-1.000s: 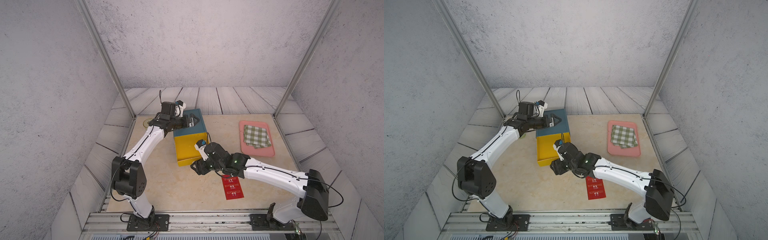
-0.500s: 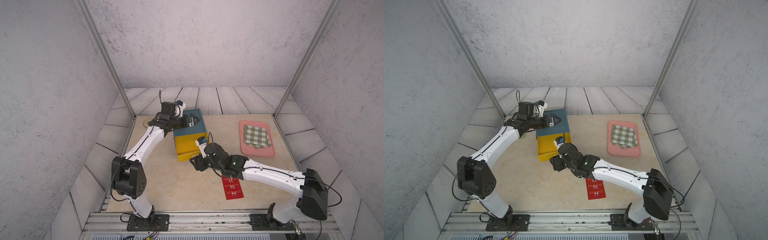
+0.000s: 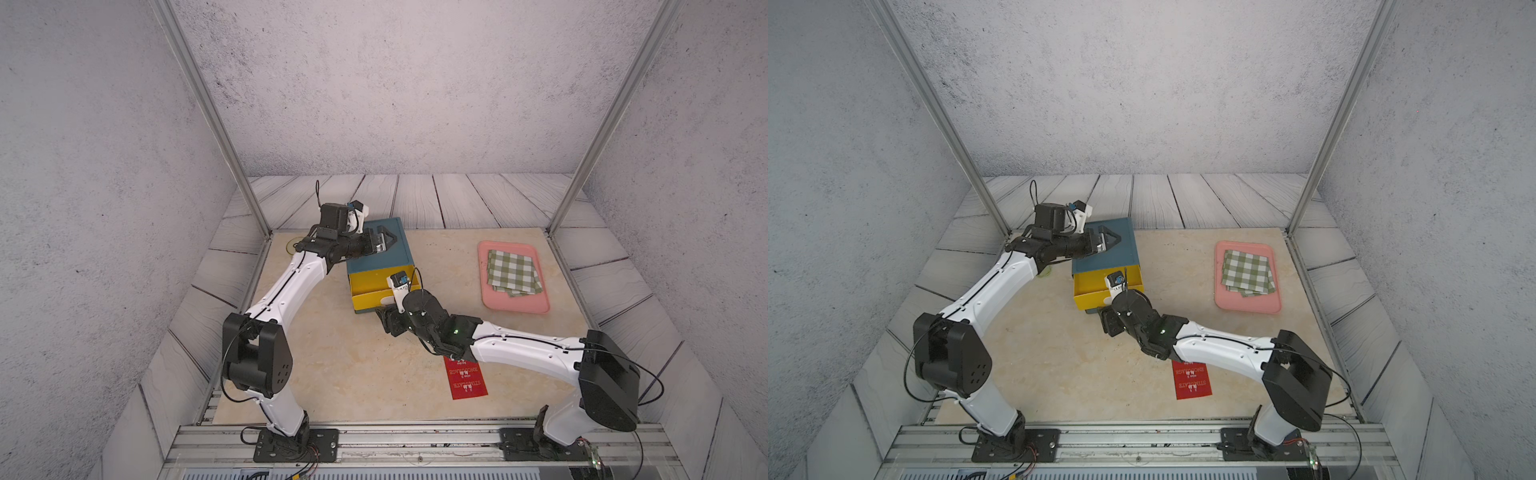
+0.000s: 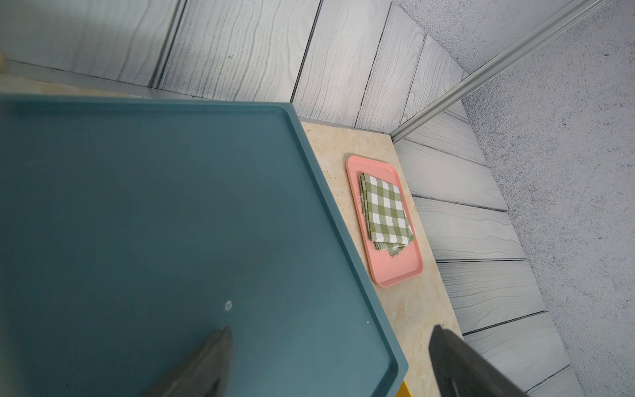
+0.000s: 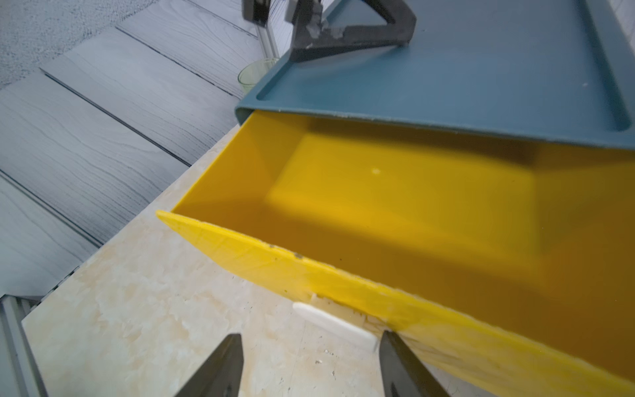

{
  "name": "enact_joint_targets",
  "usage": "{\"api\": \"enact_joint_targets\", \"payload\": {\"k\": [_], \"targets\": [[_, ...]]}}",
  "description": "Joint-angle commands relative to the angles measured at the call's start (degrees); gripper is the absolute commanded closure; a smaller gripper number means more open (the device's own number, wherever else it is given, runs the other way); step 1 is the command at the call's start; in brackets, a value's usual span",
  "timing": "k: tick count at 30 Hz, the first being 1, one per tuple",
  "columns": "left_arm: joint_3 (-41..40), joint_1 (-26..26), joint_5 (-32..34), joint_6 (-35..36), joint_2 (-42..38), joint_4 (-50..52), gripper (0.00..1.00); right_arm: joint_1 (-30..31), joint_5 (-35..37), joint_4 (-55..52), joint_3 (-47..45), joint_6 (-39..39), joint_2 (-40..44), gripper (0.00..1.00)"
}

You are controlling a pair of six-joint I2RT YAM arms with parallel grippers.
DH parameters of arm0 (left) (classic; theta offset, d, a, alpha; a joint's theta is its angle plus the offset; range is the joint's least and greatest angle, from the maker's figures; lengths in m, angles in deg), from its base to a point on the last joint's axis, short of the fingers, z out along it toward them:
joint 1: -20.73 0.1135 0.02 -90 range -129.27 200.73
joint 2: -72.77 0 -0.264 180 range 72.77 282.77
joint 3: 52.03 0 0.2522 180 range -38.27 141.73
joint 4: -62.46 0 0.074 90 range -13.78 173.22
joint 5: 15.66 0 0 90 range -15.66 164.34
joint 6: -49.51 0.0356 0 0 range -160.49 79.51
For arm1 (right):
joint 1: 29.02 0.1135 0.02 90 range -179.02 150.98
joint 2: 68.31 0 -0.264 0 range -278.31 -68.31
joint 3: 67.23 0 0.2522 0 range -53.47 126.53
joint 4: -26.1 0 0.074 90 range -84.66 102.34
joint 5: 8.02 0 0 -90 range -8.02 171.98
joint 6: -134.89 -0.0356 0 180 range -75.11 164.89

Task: Take the postcards out of the drawer
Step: Close the drawer in the storage box.

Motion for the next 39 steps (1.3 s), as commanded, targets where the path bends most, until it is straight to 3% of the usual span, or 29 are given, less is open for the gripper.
{"api": "enact_joint_targets", "payload": {"k": [1,19,39], "targets": [[-0.1,0.6,-0.8,-0.2,1.2,0.6,0.04,-0.2,3.9,5.1,-0.6,2.7,-2.4,0.33],[-0.3,0.8,-1.7,-0.4,1.3,1.0,0.04,-0.2,10.8,19.6,-0.3,8.8,-11.1,0.35],[-1.1,0.8,-2.3,0.0,0.8,1.6,0.04,-1.6,11.8,19.9,3.4,10.1,-14.5,0.34]]}}
